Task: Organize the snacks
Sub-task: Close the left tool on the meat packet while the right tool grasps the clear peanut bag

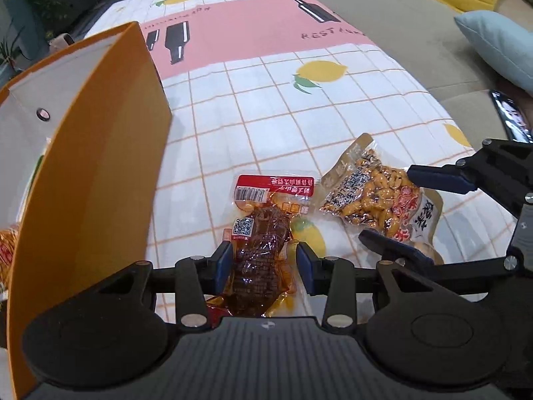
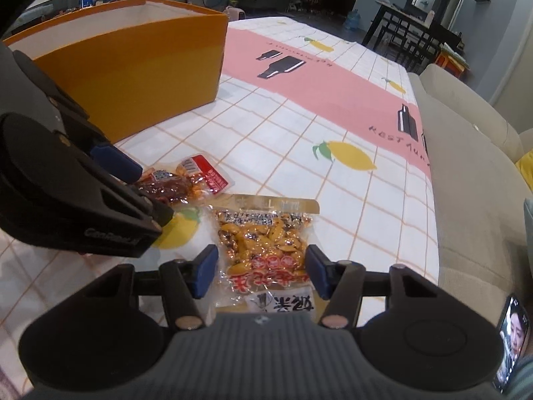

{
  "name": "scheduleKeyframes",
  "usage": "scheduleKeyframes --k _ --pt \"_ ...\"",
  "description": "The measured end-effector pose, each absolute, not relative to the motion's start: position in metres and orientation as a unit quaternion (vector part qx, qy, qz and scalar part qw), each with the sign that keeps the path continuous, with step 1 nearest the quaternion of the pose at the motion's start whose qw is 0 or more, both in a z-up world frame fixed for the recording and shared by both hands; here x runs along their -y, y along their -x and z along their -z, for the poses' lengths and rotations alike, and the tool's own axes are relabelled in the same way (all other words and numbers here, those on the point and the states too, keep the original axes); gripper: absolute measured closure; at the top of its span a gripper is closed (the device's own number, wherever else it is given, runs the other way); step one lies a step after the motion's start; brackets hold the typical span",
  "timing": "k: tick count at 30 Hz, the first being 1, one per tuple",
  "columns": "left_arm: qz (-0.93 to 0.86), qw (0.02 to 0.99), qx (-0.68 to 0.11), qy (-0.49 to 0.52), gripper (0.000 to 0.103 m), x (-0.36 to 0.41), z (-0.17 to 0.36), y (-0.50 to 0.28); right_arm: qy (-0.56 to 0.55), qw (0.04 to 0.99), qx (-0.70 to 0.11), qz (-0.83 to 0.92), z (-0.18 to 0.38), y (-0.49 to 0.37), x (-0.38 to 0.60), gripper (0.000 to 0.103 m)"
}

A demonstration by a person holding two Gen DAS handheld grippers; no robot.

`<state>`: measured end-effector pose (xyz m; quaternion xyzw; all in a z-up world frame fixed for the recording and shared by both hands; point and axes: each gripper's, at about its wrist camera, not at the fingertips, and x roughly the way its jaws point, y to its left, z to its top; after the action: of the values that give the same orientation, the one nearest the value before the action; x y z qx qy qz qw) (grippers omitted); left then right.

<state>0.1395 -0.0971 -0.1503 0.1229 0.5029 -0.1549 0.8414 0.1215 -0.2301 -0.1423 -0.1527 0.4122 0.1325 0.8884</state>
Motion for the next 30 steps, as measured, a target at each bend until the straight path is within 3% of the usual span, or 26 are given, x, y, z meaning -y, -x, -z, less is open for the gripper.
scheduleKeyframes --k 2,4,8,14,19,21,24,30 --pt "0.154 0.848 -0.494 -0.114 0.047 0.094 0.15 -0.137 0.144 0.887 -0.416 -0.139 0.14 -0.119 0.233 0.046" --pt "0.155 0.852 -0.489 -0.105 0.039 0.091 0.15 -0.137 0.133 0.888 -0.415 -0.147 0.139 -0.118 0.235 0.035" --pt "0.141 0.855 -0.486 -0.111 0.022 0.088 0.154 -0.142 0.121 0.892 -0.413 -0.139 0.14 -0.125 0.241 0.025" --pt "0.132 0.855 -0.487 -0.117 0.012 0.087 0.163 -0.145 0.099 0.88 -0.44 -0.149 0.152 -0.137 0.248 0.02" --pt "0.133 0.855 -0.492 -0.093 0.013 0.082 0.164 -0.149 0.099 0.878 -0.442 -0.158 0.158 -0.139 0.246 0.022" --pt "0.133 0.857 -0.489 -0.089 0.017 0.082 0.163 -0.148 0.091 0.877 -0.444 -0.16 0.158 -0.141 0.247 0.023" --pt "0.142 0.858 -0.484 -0.092 0.033 0.085 0.162 -0.146 0.082 0.876 -0.449 -0.157 0.158 -0.141 0.248 0.025" --pt "0.141 0.86 -0.482 -0.089 0.04 0.087 0.16 -0.143 0.074 0.876 -0.451 -0.153 0.154 -0.139 0.249 0.031"
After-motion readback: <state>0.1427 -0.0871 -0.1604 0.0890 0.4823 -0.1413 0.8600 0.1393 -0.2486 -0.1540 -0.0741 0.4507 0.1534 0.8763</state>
